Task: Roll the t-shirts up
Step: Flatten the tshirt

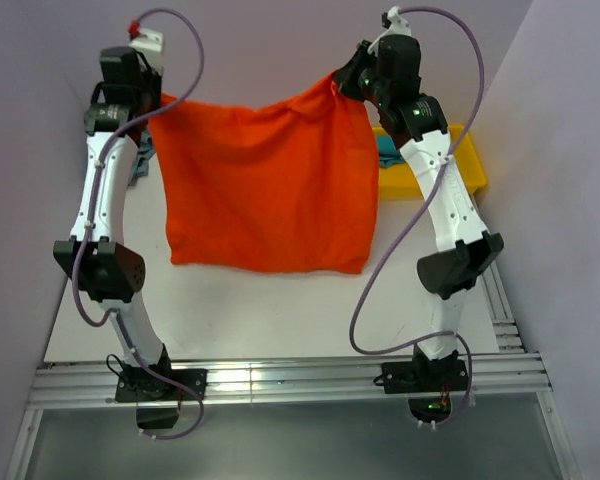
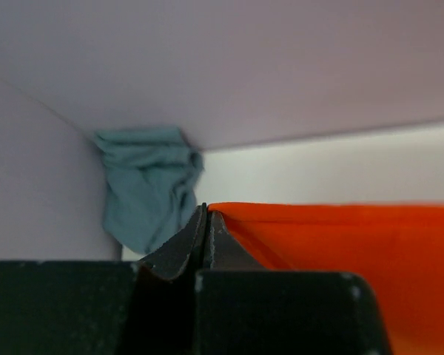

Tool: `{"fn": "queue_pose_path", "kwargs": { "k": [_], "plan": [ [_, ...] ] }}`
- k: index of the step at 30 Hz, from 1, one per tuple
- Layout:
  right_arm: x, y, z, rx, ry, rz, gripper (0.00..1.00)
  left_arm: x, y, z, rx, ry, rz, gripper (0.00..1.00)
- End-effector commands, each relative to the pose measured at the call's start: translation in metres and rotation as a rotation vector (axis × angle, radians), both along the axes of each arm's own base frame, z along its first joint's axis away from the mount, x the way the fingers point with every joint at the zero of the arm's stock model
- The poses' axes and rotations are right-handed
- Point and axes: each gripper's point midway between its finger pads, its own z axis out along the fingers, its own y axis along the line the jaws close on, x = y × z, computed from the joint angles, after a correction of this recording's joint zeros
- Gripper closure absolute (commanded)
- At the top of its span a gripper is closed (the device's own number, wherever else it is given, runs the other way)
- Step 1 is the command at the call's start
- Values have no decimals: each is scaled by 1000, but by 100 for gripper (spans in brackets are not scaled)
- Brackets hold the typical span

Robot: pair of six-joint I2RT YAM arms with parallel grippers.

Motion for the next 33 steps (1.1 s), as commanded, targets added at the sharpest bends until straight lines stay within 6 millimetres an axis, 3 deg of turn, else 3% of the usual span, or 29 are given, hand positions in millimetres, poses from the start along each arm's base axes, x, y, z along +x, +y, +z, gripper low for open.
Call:
{"fn": "queue_pose_path", "kwargs": {
  "k": [1, 3, 4, 6, 8, 11, 12, 14, 15, 16, 17, 18, 20, 21, 23, 24, 26, 27, 33],
  "plan": [
    [-18, -13, 108, 55, -283, 7, 100, -6, 35, 120, -58, -299, 56, 100],
    [-22, -21, 124, 82, -326, -12, 100, -5, 35, 134, -58, -343, 53, 100],
    [-18, -21, 119, 86, -324, -20, 100, -6, 46, 137, -51, -359, 72, 100],
    [-30, -27, 126, 105, -343, -29, 100, -13, 53, 131, -42, -351, 77, 100],
    [-26, -27, 103, 97, -293, -37, 100, -17, 57, 124, -29, -341, 76, 100],
    [-34, -28, 67, 97, -209, -32, 100, -27, 58, 87, -13, -252, 54, 100],
    [-39, -27, 41, 88, -154, -23, 100, -36, 56, 64, -3, -199, 34, 100],
    [-46, -26, 10, 96, -85, -15, 100, -47, 59, 38, 35, -142, 15, 100],
    [-59, -29, 7, 110, -78, -10, 100, -59, 58, 12, 51, -83, 7, 100],
    [-60, -28, -41, 97, 6, -16, 100, -66, 55, -2, 58, -52, -15, 100],
    [-66, -29, -59, 119, 42, -21, 100, -73, 54, -18, 67, -8, -30, 100],
    [-78, -32, -93, 116, 98, -23, 100, -85, 51, -47, 90, 66, -62, 100],
    [-91, -32, -129, 142, 177, -28, 100, -100, 48, -78, 113, 149, -106, 100],
    [-104, -34, -163, 133, 244, -32, 100, -115, 46, -108, 112, 224, -122, 100],
    [-116, -34, -191, 160, 292, -44, 100, -129, 45, -134, 127, 288, -149, 100],
    [-129, -32, -218, 156, 335, -37, 100, -141, 44, -157, 129, 337, -159, 100],
    [-142, -31, -243, 168, 385, -61, 100, -153, 43, -176, 141, 381, -183, 100],
    [-154, -27, -269, 150, 437, -57, 100, -164, 42, -196, 139, 433, -195, 100],
    [-197, -19, -348, 113, 604, -101, 100, -210, 41, -265, 158, 608, -249, 100]
  ]
}}
